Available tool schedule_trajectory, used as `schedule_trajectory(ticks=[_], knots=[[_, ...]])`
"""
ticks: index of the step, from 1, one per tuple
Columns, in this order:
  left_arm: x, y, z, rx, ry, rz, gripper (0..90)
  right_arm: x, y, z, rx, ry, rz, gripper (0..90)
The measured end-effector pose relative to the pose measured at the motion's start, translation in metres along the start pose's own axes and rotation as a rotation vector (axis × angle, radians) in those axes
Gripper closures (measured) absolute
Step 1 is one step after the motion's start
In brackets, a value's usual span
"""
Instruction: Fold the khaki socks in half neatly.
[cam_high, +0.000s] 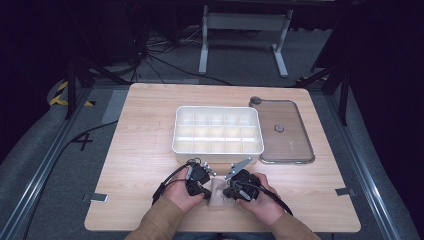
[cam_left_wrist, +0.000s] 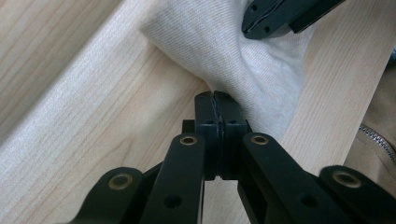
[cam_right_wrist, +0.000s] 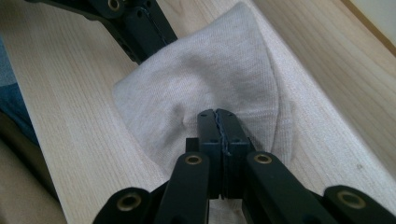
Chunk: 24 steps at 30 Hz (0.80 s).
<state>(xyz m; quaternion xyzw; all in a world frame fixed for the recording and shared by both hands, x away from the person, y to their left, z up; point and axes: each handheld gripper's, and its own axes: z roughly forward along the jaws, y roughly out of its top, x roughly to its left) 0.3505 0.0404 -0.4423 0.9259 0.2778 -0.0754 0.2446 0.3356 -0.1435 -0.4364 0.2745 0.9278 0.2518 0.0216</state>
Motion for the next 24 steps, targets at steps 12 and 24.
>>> schedule_trajectory(ticks=[12,24], knots=[[-0.009,0.006,-0.002,-0.051,-0.039,0.041,89.4,-0.002,-0.003,0.000,-0.018,0.025,0.036,89.8],[-0.011,0.008,-0.006,-0.052,-0.024,0.064,86.9,0.002,-0.003,-0.002,-0.030,0.023,0.042,89.5]])
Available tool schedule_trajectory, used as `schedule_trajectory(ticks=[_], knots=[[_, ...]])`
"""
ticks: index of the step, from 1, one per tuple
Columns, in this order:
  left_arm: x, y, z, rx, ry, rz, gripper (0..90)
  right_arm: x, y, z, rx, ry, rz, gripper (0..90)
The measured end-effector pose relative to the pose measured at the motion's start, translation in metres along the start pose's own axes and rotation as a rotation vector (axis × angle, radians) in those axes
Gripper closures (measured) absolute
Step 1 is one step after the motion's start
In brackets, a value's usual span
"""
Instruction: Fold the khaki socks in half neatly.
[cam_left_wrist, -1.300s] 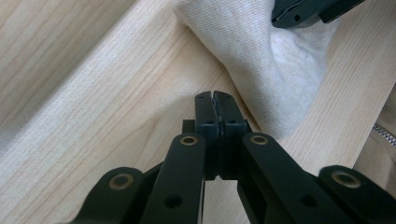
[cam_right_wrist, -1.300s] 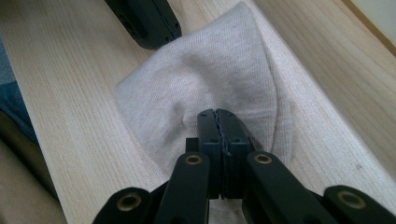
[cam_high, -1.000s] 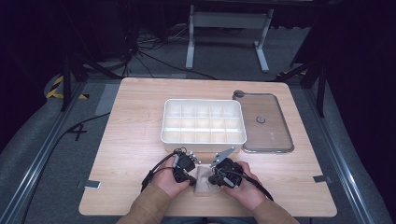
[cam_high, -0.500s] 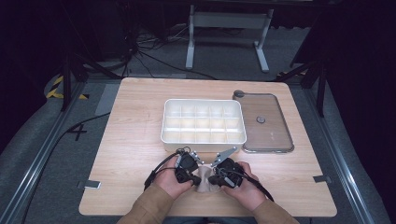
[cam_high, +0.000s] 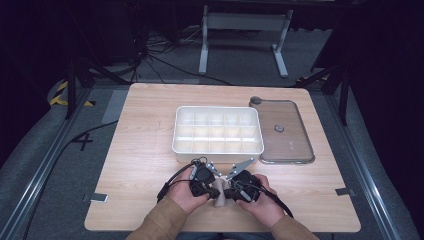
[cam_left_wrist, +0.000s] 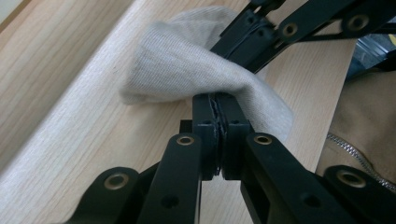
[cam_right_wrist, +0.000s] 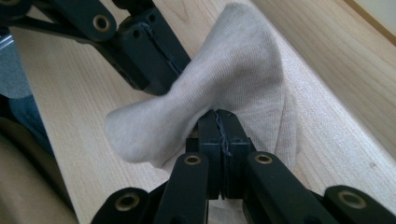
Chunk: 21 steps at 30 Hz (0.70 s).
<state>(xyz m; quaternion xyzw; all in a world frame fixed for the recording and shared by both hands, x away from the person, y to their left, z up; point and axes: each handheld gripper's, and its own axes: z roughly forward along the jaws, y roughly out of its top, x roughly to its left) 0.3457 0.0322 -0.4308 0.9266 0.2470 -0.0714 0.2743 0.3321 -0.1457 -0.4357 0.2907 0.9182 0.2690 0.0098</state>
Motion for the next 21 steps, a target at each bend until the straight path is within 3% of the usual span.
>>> schedule_trajectory(ticks=[10,15,17,21], knots=[[0.002,0.000,-0.002,0.002,0.003,-0.013,86.1,-0.010,-0.002,-0.027,0.006,0.011,0.016,88.2],[0.002,0.001,-0.002,0.008,-0.001,-0.011,86.4,-0.028,-0.013,-0.038,0.066,-0.078,0.046,88.5],[0.002,0.001,-0.002,0.004,0.000,-0.001,86.1,-0.032,-0.016,-0.035,0.087,-0.037,0.064,88.6],[0.001,0.002,-0.002,0.001,0.001,0.002,85.8,-0.028,-0.015,-0.028,0.104,-0.021,0.048,89.1]])
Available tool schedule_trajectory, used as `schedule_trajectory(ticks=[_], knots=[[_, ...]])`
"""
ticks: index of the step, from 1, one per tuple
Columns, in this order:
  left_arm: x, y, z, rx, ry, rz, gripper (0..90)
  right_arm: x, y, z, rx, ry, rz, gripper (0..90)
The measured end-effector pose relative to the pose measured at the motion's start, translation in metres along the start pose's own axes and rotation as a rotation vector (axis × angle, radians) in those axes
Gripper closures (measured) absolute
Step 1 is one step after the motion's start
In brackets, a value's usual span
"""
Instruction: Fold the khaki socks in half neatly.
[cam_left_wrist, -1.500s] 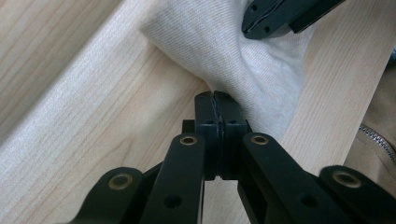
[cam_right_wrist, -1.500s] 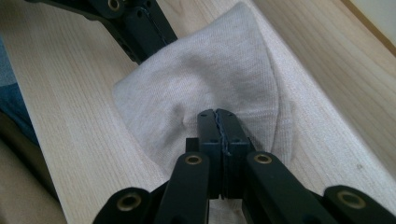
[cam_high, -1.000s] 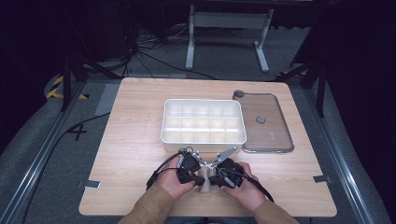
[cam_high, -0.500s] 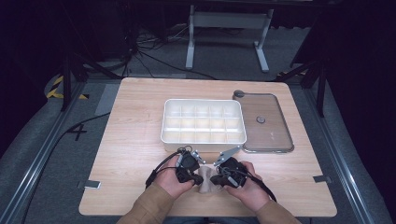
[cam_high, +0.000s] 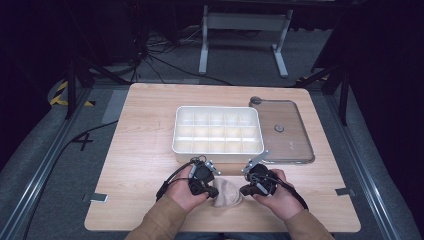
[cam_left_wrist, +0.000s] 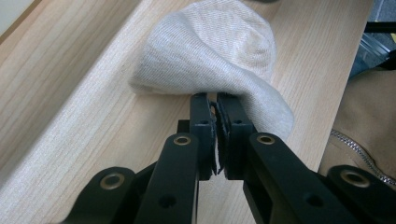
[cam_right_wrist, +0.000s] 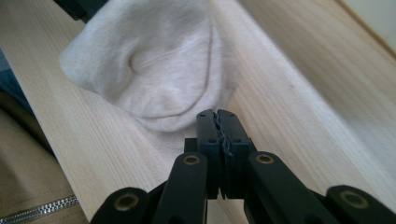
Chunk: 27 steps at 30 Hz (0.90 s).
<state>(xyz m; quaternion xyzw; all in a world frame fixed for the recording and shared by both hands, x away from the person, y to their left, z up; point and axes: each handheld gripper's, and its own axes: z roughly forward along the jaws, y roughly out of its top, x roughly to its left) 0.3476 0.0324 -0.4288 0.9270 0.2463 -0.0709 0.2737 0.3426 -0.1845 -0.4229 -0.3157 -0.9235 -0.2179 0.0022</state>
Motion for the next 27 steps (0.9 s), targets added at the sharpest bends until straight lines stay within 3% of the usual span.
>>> schedule_trajectory(ticks=[7,27], knots=[[-0.003,0.002,0.000,-0.002,0.004,0.017,85.7,0.002,0.000,0.012,0.028,0.008,-0.007,89.3],[-0.016,0.012,0.011,-0.029,0.019,0.060,85.4,0.014,0.005,0.019,0.011,0.029,-0.011,89.5]])
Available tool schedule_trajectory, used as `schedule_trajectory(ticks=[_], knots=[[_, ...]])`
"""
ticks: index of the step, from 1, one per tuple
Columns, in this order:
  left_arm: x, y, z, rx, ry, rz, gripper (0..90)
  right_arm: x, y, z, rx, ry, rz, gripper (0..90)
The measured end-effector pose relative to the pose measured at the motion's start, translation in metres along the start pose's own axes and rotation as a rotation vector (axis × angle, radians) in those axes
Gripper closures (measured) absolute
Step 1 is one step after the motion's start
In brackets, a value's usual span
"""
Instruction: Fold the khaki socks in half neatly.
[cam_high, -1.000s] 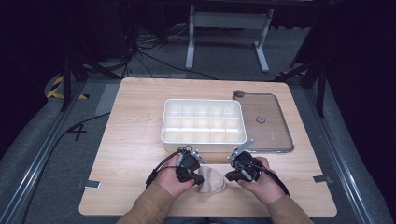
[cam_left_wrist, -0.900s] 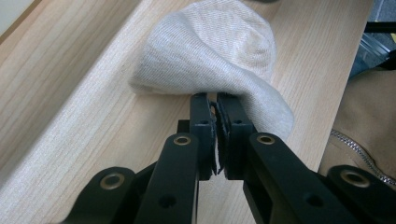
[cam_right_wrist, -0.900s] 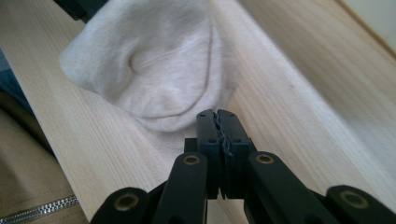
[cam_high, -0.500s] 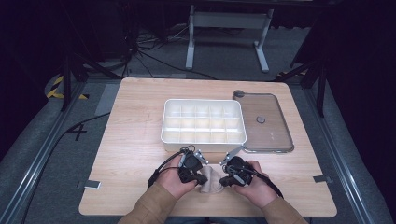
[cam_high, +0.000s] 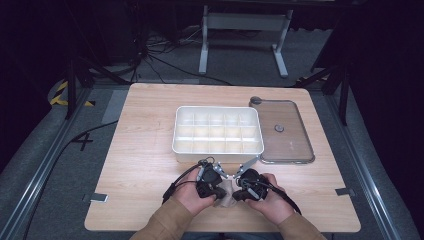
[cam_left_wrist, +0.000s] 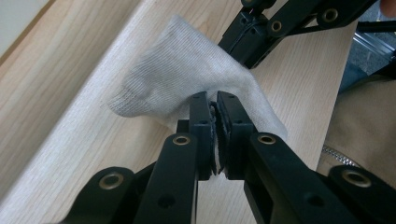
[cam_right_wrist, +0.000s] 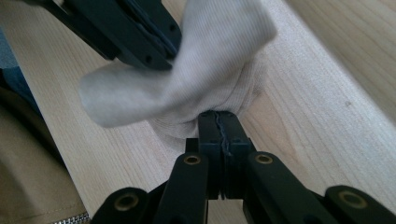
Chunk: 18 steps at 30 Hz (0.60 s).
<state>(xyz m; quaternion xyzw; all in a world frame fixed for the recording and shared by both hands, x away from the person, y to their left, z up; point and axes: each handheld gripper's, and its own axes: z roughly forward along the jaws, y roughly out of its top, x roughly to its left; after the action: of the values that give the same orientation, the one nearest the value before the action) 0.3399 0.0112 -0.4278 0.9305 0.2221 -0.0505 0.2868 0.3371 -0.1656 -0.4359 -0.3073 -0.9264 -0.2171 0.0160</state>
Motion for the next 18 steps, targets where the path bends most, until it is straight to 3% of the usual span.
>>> schedule_trajectory(ticks=[12,18], knots=[[-0.001,0.001,0.006,-0.001,0.003,0.001,86.1,-0.004,0.000,-0.007,-0.014,0.015,0.013,89.3],[-0.002,0.001,0.006,0.002,0.003,-0.002,86.0,-0.003,0.002,-0.028,-0.102,-0.009,0.015,89.7]])
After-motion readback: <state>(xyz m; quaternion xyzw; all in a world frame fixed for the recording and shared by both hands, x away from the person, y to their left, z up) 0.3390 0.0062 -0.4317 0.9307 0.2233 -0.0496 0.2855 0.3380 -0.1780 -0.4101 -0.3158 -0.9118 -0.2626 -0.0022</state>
